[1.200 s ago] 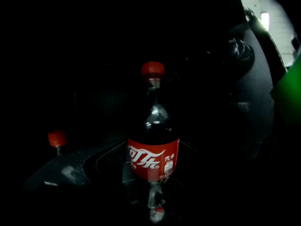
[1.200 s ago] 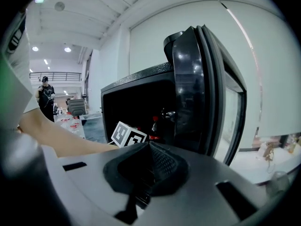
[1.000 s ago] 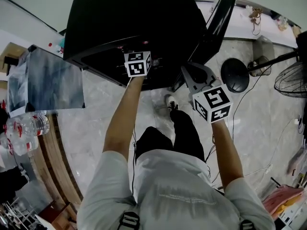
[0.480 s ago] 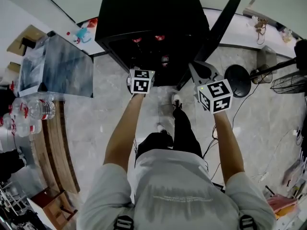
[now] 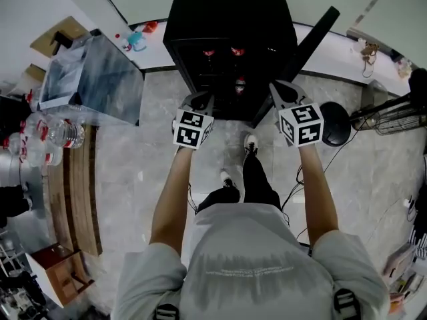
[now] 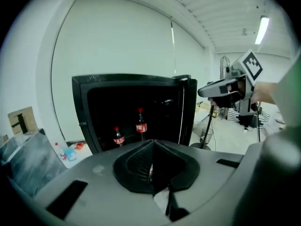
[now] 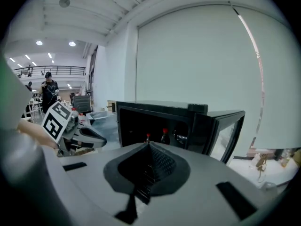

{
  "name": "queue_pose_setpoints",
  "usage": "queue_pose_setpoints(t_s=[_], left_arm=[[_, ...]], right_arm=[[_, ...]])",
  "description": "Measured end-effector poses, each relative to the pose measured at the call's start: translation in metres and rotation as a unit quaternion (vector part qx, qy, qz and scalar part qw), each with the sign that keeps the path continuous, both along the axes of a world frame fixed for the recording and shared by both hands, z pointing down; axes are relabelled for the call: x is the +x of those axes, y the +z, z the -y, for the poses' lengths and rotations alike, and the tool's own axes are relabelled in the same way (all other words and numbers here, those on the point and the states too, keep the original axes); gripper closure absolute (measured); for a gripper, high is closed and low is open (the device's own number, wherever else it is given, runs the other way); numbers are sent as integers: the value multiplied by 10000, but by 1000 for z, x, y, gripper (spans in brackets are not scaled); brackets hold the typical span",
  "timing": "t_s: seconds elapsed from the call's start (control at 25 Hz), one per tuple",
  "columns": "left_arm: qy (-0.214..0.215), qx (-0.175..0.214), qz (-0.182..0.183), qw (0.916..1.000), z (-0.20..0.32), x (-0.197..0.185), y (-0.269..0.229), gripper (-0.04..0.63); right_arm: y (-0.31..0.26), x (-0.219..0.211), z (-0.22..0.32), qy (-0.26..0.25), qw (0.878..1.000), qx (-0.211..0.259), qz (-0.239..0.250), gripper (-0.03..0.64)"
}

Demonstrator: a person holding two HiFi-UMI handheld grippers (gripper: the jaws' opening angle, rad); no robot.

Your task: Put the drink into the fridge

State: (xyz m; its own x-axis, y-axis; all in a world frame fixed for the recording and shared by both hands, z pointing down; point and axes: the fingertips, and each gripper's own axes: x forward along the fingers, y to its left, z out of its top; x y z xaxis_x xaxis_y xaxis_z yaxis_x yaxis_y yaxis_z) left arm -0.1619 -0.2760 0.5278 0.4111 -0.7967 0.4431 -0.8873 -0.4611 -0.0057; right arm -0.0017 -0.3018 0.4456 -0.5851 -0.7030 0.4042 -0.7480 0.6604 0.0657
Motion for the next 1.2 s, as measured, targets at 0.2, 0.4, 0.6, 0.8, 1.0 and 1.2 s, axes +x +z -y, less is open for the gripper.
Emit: queue_pose_setpoints(t_s=[0.2,0.4,0.6,0.8,1.0,1.2], left_arm=[[-197,473,-22,9987,-21,-8,-53,583],[-348,842,-8,9958,-41,-19,-97,583],[-490,1249,-24,9909,-56,-21,-137,583],[-565,1533,1,9866,-67,-21,-158,583],[-624,1709,193,9831,-76,-23,-174,583],[-639,1827,232,9808,-82,-26,-184,583]], right_arm=[[-15,-8,-12,-172,9996,183,-88,617],[-37,-13,-24,-425,9986,319,-6,615],[-63,-13,-27,-443,9971,623,24,617],[-74,-21,-33,-510,9958,762,63,617],[-82,-27,-36,-589,9948,832,49,617],[-84,-35,-46,-792,9927,896,-124,617]])
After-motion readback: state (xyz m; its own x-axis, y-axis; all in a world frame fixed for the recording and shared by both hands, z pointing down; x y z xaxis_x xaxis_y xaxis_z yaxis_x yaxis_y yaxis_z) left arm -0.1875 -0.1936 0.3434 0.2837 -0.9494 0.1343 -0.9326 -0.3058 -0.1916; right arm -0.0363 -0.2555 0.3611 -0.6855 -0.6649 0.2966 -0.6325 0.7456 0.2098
